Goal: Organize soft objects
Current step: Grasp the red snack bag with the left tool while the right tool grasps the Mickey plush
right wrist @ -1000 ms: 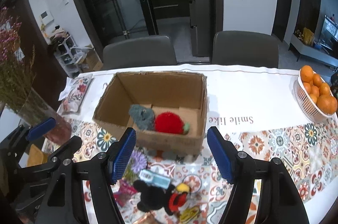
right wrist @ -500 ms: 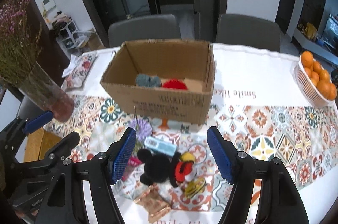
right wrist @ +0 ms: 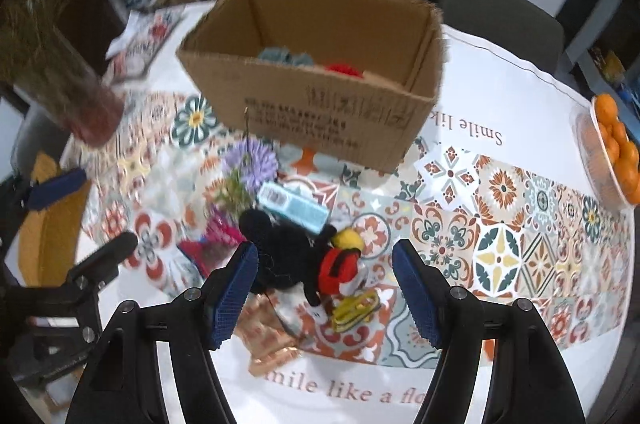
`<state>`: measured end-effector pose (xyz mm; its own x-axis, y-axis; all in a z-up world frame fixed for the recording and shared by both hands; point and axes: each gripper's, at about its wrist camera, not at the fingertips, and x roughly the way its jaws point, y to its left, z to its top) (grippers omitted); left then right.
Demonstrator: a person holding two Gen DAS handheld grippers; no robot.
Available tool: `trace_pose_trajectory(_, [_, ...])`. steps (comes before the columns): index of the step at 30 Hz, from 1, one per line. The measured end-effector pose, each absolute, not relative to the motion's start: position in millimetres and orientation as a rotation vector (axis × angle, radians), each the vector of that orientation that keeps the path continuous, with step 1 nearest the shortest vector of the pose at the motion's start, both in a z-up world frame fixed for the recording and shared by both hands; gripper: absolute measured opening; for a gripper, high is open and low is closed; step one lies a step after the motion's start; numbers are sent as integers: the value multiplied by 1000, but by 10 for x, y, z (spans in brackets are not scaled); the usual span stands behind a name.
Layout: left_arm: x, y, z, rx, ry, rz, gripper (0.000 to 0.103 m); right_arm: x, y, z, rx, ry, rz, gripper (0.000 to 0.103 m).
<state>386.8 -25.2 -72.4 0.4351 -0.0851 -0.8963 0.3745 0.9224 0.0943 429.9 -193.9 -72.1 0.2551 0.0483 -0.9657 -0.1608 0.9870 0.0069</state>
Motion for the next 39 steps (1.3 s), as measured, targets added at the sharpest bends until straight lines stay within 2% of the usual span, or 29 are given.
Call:
trace_pose_trajectory(15, [3991,-351,-1284,440,1262,-334,71,4361,-1663,-1333,-465,1537,261,71])
trace_pose_trajectory(39, [4381,-396,-2003,379,1445,-296,69,4479,-1556,-1949,-599,1625,358,71])
